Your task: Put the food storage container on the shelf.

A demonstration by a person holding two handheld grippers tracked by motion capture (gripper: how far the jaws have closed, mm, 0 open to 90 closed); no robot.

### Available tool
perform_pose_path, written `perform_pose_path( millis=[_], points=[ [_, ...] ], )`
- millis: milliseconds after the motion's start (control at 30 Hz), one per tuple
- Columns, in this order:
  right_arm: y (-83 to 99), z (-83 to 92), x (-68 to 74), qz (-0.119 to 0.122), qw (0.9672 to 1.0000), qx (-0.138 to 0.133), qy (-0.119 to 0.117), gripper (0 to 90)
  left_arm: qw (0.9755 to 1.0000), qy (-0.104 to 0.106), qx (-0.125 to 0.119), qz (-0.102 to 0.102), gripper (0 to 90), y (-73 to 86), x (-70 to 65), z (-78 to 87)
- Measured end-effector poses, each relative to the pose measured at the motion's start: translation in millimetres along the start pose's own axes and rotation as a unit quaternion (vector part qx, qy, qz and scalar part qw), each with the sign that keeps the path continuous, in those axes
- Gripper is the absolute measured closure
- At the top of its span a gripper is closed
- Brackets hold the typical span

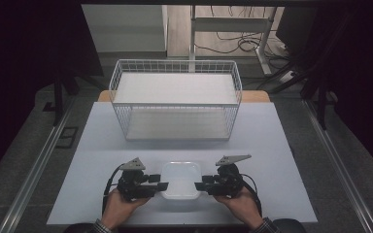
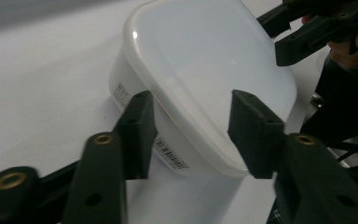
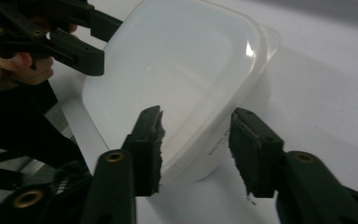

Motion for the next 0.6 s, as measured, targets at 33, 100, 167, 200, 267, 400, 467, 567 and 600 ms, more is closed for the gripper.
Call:
perform_pose_path(
  millis=[33, 100, 167, 200, 267, 400, 467, 567, 600],
  points=[
    [0.0, 0.0, 0.0, 0.000, 1.0000, 0.000, 0.000, 58.8, 1.0000, 0.000, 0.000, 0.000, 58.8, 0.0, 0.0, 0.0],
    [-1.8, 4.2, -0.2, -0.008, 0.9998, -0.015, 0.010, 66.1, 0.9997, -0.013, -0.019, 0.001, 63.4, -1.2, -0.5, 2.5],
    [-2.3, 4.3, -0.2, -0.011, 0.9997, -0.019, 0.011, 67.2, 0.9995, -0.015, -0.028, 0.005, 64.5, -1.3, 0.1, 2.1],
    [-2.5, 4.4, -0.7, -0.017, 0.9995, -0.023, 0.013, 67.9, 0.9993, -0.015, -0.034, 0.009, 65.3, -1.1, 0.8, 1.9],
    [-2.5, 4.4, -3.4, -0.040, 0.9986, -0.033, 0.007, 72.3, 0.9982, -0.016, -0.054, 0.020, 68.9, -1.4, 1.8, 3.0],
    [-3.1, 5.8, -5.7, -0.033, 0.9980, -0.046, 0.027, 78.5, 0.9973, -0.025, -0.068, 0.015, 79.0, -2.8, 0.8, 4.5],
    [-4.1, 4.6, -3.9, -0.027, 0.9975, -0.052, 0.041, 78.6, 0.9969, -0.027, -0.071, 0.022, 79.1, -2.9, 2.1, 4.0],
    [-6.9, 4.0, -3.2, -0.016, 0.9963, -0.069, 0.049, 78.7, 0.9960, -0.033, -0.079, 0.023, 79.2, -4.5, 3.1, 4.5],
    [-6.9, 4.0, -3.2, -0.016, 0.9963, -0.069, 0.049, 78.7, 0.9960, -0.033, -0.079, 0.023, 79.2, -4.5, 3.1, 4.5]
  ],
)
Point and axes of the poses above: each handheld gripper's, and its own axes: z roughly backward along the jaws, y roughly out of its underside, x roughly to its left, the point moved 4 cm from there along -z, roughly forward along the jaws, and after that the axes turned 10 degrees about y, right-handed, at the moved point
